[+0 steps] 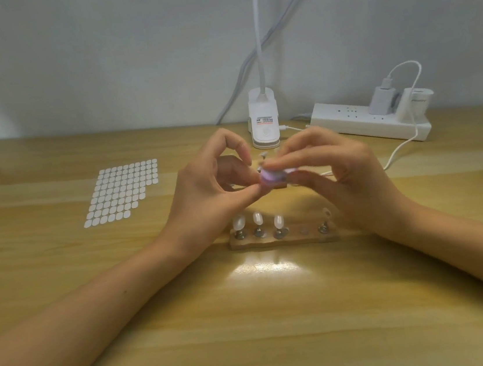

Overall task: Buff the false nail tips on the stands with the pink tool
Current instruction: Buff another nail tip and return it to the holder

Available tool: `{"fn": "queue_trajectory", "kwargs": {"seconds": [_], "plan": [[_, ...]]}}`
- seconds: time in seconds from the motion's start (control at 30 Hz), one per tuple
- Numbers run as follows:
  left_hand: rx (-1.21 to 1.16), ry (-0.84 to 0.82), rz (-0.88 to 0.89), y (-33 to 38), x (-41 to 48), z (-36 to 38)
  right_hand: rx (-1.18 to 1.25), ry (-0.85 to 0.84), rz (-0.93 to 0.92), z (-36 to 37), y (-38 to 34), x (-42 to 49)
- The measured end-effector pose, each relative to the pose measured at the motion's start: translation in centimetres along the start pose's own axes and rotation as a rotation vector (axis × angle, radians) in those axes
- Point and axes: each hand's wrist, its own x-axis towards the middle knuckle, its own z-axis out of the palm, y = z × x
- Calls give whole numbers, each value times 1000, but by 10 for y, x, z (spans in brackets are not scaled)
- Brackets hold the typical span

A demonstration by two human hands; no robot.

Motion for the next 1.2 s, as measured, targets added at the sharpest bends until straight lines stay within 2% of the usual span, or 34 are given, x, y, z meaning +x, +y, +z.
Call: {"fn": "queue_trajectory", "kwargs": {"seconds": [0.07,0.3,0.43,0.57,0.83,0.93,1.1,1.2], "plan": [[20,7,7,0,0,0,-1,33,50,-4,2,1],[26,-23,32,3,-2,1,23,15,15,-4,0,-2],[-10,-17,10,5,-2,1,-10,-27,-67,3,-5,-3],[20,-18,15,5,-2,1,-26,23,11,-3,-1,0],[31,-20,26,5,-3,1,-6,16,26,-4,-3,0],[5,-17,16,5,-3,1,-4,-33,-64,2,-7,-2],[28,-22,10,5,-3,1,-35,44,42,-6,-2,0],[28,-22,14,5,-4,1,-29,-22,-54,1,-7,-2]]}}
